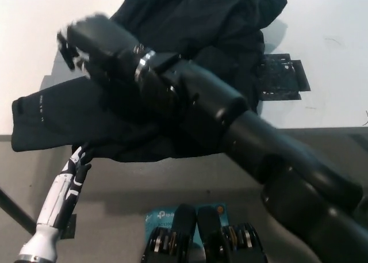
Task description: The robot grabs the right edges of the black jacket on the table, and folds it in half
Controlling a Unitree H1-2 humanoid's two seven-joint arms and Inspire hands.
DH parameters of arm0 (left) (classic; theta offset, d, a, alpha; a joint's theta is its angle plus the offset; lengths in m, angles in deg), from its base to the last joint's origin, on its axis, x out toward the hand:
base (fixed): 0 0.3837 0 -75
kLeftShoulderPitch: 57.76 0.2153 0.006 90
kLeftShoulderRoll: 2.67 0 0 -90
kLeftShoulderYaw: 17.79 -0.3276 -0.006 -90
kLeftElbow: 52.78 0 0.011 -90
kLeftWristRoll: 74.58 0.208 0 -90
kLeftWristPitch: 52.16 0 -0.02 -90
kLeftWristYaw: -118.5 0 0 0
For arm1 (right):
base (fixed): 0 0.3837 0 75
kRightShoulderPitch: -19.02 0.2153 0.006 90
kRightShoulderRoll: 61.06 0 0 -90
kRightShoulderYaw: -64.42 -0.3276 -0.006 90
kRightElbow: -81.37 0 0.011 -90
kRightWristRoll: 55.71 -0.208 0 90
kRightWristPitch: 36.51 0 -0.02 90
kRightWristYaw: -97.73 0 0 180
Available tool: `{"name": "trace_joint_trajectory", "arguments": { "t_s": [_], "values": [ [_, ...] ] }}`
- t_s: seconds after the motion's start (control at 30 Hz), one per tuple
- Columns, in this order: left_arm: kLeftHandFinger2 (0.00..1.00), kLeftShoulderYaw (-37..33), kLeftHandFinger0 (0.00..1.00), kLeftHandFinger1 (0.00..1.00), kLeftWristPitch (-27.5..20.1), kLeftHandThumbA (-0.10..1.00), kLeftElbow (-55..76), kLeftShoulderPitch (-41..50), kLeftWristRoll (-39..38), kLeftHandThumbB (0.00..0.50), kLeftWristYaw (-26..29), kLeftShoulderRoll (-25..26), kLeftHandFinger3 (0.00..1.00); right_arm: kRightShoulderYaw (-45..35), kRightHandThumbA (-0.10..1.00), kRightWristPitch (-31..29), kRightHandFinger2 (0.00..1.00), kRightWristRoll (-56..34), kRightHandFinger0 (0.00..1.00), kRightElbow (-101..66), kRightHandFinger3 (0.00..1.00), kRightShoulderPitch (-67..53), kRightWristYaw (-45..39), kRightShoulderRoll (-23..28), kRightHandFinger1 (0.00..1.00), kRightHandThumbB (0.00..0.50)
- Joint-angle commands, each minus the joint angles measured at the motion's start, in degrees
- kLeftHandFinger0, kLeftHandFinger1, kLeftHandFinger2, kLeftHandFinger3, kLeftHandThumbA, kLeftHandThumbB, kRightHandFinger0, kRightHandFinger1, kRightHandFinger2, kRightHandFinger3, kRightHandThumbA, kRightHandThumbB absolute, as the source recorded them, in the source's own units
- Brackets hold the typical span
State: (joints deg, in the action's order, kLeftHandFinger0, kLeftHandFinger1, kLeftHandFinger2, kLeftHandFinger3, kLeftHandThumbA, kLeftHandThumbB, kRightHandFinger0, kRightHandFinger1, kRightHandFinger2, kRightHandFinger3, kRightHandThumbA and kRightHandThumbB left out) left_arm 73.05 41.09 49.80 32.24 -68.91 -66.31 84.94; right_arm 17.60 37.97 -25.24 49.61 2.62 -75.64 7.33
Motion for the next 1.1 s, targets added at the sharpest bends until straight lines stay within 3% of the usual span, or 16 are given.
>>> {"name": "trace_joint_trajectory", "arguments": {
  "t_s": [0.0,0.1,0.17,0.2,0.23,0.27,0.3,0.47,0.6,0.63,0.67,0.8,0.83,0.87,0.97,1.07],
  "values": [
    [1.0,-0.22,1.0,1.0,-0.46,1.0,2.29,-1.31,0.74,0.233,-0.65,1.04,1.0,0.72,-0.1,-0.74,0.11,3.69,0.0,3.87,0.02,-0.62,-1.58,-0.62,0.01,0.256],
    [1.0,-0.25,1.0,1.0,-0.75,1.0,2.22,-1.5,0.5,0.227,-0.74,1.0,1.0,1.4,-0.1,4.1,0.54,4.55,0.01,8.35,0.1,-2.23,-5.73,-0.88,0.2,0.238],
    [1.0,-0.31,1.0,1.0,-1.03,1.0,2.36,-1.4,0.71,0.234,-0.79,1.17,1.0,1.78,-0.1,4.1,0.61,4.96,0.06,12.74,0.07,-3.26,-6.26,-0.77,0.29,0.261],
    [1.0,-0.27,1.0,1.0,-0.71,1.0,2.56,-1.47,0.73,0.241,-0.8,1.2,1.0,1.39,-0.05,5.38,0.67,4.46,0.22,14.13,0.3,-3.39,-8.41,-0.68,0.44,0.239],
    [1.0,-0.2,1.0,1.0,-0.76,1.0,2.67,-1.52,0.69,0.24,-0.68,1.07,1.0,0.14,0.36,9.32,1.0,2.91,0.67,15.85,0.97,-2.98,-14.2,-0.61,0.88,0.25],
    [1.0,-0.16,1.0,1.0,-0.7,1.0,2.67,-1.61,0.69,0.23,-0.76,1.21,1.0,-0.41,0.5,9.95,1.0,2.4,0.97,16.43,1.0,-2.62,-15.81,-0.51,1.0,0.303],
    [1.0,-0.24,1.0,1.0,-0.74,1.0,2.42,-1.81,1.06,0.227,-0.87,1.54,1.0,-1.64,0.61,10.22,1.0,1.27,1.0,17.18,1.0,-2.24,-17.39,0.42,1.0,0.365],
    [1.0,-0.11,1.0,1.0,-1.19,1.0,1.63,-2.22,1.34,0.23,-0.58,1.57,1.0,-6.65,0.88,6.59,1.0,-0.84,1.0,14.49,1.0,0.36,-15.71,4.17,1.0,0.368],
    [1.0,-0.12,1.0,1.0,-1.06,1.0,1.64,-2.14,1.17,0.229,-0.59,1.6,1.0,-8.44,0.89,6.3,1.0,-0.15,1.0,14.0,1.0,0.49,-16.45,4.35,1.0,0.368],
    [1.0,-0.2,1.0,1.0,-1.4,1.0,1.38,-1.84,0.81,0.212,-0.56,1.3,1.0,-14.26,0.95,7.01,1.0,-5.75,1.0,8.07,1.0,3.41,-19.85,6.72,1.0,0.379],
    [1.0,-0.28,1.0,1.0,-1.55,1.0,1.31,-1.72,0.93,0.211,-0.5,1.24,1.0,-16.54,0.89,6.86,1.0,-7.69,1.0,6.21,1.0,3.56,-21.2,7.09,1.0,0.375],
    [1.0,-0.3,1.0,1.0,-1.61,1.0,1.26,-1.69,0.97,0.211,-0.47,1.24,1.0,-19.29,0.88,7.63,1.0,-7.26,1.0,3.73,1.0,2.92,-23.01,7.22,1.0,0.374],
    [1.0,-0.34,1.0,1.0,-1.65,1.0,0.98,-1.63,0.95,0.215,-0.53,1.27,1.0,-22.06,0.87,11.03,1.0,-9.82,1.0,-3.39,1.0,4.47,-25.23,8.56,1.0,0.364],
    [1.0,-0.41,1.0,1.0,-1.72,1.0,0.97,-1.62,1.09,0.214,-0.52,1.28,1.0,-22.75,0.89,11.29,1.0,-9.86,1.0,-5.85,1.0,5.03,-25.5,9.32,1.0,0.399],
    [1.0,-0.45,1.0,1.0,-1.64,1.0,1.05,-1.64,1.17,0.211,-0.49,1.26,1.0,-23.77,0.91,12.39,1.0,-9.35,1.0,-8.64,1.0,4.66,-26.41,9.75,1.0,0.406],
    [1.0,-0.3,1.0,1.0,-2.03,1.0,0.74,-1.5,0.76,0.208,-0.56,1.3,1.0,-25.12,0.94,17.12,1.0,-11.3,1.0,-16.14,1.0,3.7,-31.55,11.07,1.0,0.366]
  ]
}}
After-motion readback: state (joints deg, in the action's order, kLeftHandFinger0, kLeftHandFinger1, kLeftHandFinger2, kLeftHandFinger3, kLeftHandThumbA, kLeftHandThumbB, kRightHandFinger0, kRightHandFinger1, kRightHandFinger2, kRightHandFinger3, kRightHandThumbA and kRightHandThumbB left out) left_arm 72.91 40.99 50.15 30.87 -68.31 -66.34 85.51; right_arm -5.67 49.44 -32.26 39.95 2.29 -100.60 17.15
